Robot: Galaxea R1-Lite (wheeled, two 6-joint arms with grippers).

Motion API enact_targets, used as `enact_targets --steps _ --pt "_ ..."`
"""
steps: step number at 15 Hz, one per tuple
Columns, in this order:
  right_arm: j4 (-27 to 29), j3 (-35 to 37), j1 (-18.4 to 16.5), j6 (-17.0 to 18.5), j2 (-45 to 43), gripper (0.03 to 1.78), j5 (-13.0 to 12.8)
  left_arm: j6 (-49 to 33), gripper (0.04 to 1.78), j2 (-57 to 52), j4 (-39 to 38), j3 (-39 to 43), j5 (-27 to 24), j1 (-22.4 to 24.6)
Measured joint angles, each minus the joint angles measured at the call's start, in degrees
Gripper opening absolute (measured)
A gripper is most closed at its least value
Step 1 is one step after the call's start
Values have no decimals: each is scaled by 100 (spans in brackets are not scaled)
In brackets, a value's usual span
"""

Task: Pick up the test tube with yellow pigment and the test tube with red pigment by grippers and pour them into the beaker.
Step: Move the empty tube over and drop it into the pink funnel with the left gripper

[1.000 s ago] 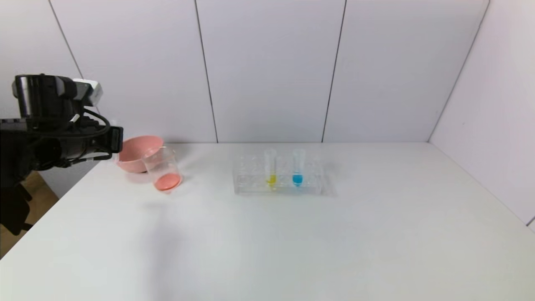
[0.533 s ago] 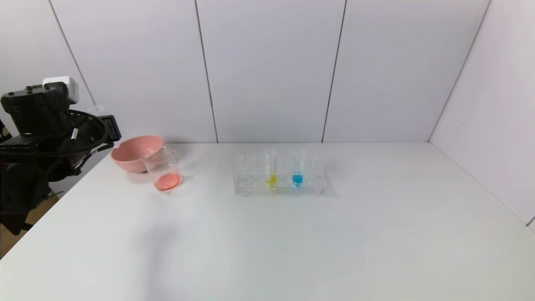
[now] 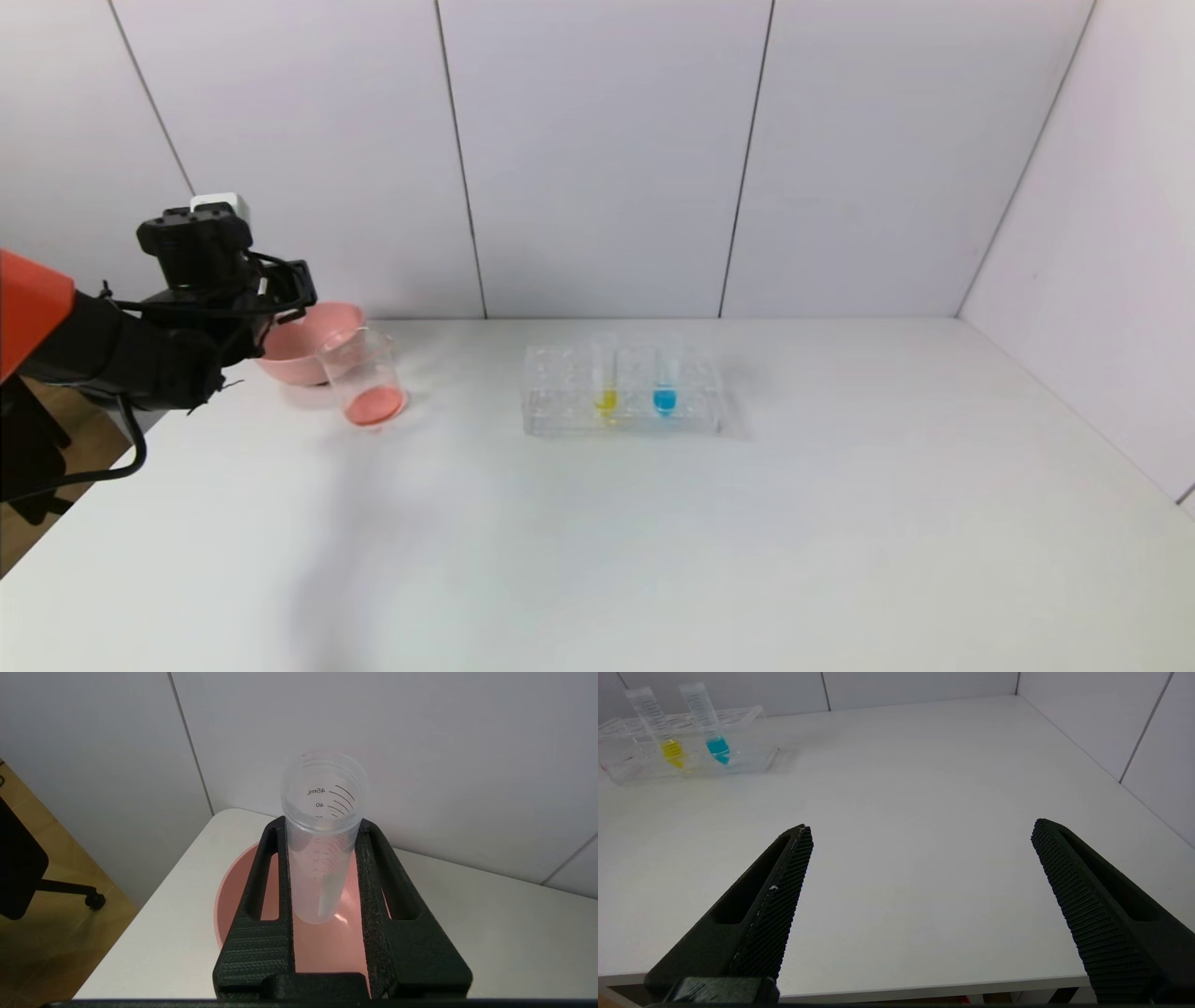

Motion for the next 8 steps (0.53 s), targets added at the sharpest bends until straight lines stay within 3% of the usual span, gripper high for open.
enact_targets --steps 5,8 --pt "0 0 0 0 0 171 0 72 43 813 151 -817 380 5" --pt "-2 0 0 0 0 171 0 80 57 920 140 -866 385 -2"
